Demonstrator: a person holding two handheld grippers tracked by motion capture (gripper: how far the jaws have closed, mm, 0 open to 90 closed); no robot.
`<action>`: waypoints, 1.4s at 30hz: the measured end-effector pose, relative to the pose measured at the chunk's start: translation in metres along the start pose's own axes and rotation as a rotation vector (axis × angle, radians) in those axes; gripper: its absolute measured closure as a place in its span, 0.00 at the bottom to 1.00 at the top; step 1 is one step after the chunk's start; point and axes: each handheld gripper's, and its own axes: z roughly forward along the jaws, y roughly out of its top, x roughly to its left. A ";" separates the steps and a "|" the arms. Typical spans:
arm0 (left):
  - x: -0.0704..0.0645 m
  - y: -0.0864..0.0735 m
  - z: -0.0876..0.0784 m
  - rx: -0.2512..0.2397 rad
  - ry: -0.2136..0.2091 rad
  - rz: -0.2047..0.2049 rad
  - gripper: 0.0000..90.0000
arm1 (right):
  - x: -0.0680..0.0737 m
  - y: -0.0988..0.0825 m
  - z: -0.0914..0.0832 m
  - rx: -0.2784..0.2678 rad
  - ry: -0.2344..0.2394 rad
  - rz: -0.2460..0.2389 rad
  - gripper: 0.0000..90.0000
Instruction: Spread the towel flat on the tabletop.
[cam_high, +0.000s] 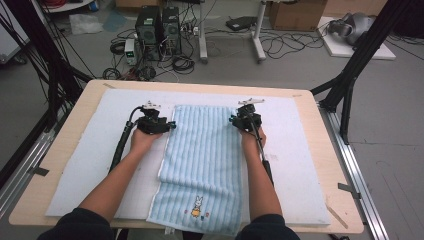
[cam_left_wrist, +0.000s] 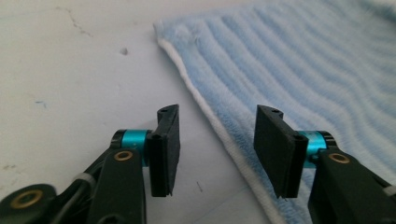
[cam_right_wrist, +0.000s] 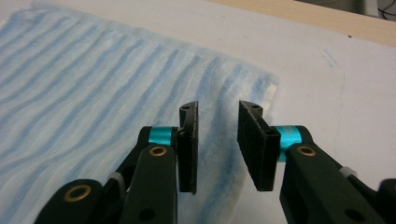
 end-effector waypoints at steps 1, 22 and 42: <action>-0.002 0.001 0.001 0.003 0.004 0.021 0.66 | -0.001 -0.001 -0.003 0.003 0.000 -0.005 0.74; 0.030 0.004 0.000 -0.015 0.099 -0.078 0.97 | 0.028 -0.021 -0.004 0.081 0.143 -0.115 0.97; 0.022 -0.017 -0.032 -0.088 -0.020 -0.106 0.60 | 0.007 -0.035 -0.036 -0.006 0.084 -0.021 0.67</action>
